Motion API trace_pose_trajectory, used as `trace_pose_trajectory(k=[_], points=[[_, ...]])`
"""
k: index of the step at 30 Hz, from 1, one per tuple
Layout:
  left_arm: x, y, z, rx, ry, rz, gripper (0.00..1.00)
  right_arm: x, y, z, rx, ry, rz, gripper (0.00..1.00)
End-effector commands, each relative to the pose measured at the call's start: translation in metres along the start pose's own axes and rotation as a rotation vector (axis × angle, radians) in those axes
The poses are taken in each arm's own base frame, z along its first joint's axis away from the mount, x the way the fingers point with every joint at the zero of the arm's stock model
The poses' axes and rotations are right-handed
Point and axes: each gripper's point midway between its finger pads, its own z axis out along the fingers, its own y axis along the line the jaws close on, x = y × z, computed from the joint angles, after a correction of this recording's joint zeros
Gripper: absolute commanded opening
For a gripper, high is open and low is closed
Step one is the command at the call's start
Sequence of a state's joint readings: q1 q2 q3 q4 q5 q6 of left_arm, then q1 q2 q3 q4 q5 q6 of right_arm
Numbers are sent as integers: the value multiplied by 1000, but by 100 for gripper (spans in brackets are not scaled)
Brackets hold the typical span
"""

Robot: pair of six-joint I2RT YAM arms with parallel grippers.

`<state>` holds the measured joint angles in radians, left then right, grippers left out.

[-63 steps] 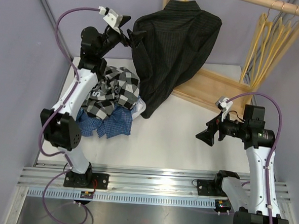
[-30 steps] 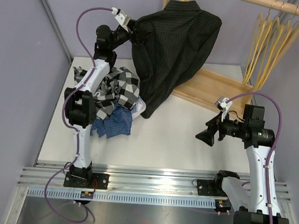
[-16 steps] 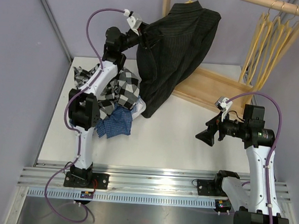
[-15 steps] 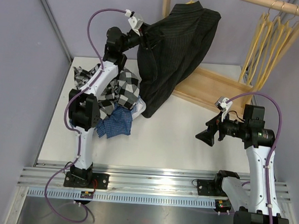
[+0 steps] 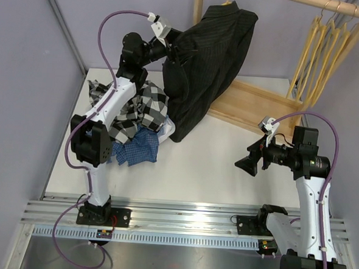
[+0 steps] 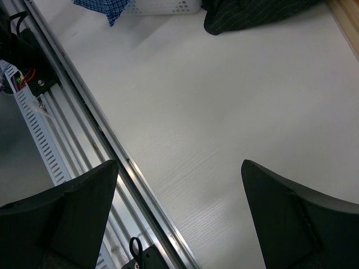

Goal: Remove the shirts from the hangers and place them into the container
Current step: Grab a hanger with a shirt on it with the left arm

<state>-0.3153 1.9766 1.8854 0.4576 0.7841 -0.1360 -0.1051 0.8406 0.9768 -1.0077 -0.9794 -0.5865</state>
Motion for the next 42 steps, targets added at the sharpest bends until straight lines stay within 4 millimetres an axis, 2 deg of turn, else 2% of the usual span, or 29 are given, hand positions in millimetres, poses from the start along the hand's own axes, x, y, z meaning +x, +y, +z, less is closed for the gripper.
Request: trace_pose_trajectory(k=[1, 3, 6, 9, 10, 14, 15, 16, 18, 23, 28, 32, 39, 42], points=[[-43, -19, -9, 40, -35, 87, 81, -6, -2, -1, 9, -21, -26, 99], [-42, -19, -11, 35, -17, 88, 86, -6, -3, -1, 10, -21, -24, 99], [-36, -19, -11, 35, 11, 74, 83, -5, -3, -1, 13, -19, -21, 99], [-33, -15, -10, 20, 36, 54, 68, -6, -4, -1, 17, -20, -20, 99], [-32, -13, -10, 11, 41, 55, 57, -6, -4, 0, 16, -19, -19, 99], [-25, -3, -13, -43, 78, 53, 39, -5, -4, 0, 20, -18, -17, 99], [-24, -3, -14, -50, 90, 41, 31, -5, -4, 0, 20, -18, -17, 99], [-23, 2, -15, -77, 96, 70, 11, -5, -4, 0, 20, -18, -17, 99], [-24, 3, -16, -97, 103, 71, 0, -6, -5, 0, 20, -19, -17, 99], [-36, -6, -14, -91, 81, 62, 0, -5, -6, 0, 22, -17, -14, 99], [-66, -23, -3, -85, -10, 33, 0, -6, -6, 0, 24, -18, -10, 99], [-99, -35, 3, -83, -108, 32, 0, -6, -7, 0, 27, -17, -10, 99], [-131, -47, 5, -88, -215, -9, 0, -7, -7, -1, 37, -23, -19, 99], [-136, -52, 2, -75, -246, -36, 0, -6, -7, -1, 38, -22, -16, 99]])
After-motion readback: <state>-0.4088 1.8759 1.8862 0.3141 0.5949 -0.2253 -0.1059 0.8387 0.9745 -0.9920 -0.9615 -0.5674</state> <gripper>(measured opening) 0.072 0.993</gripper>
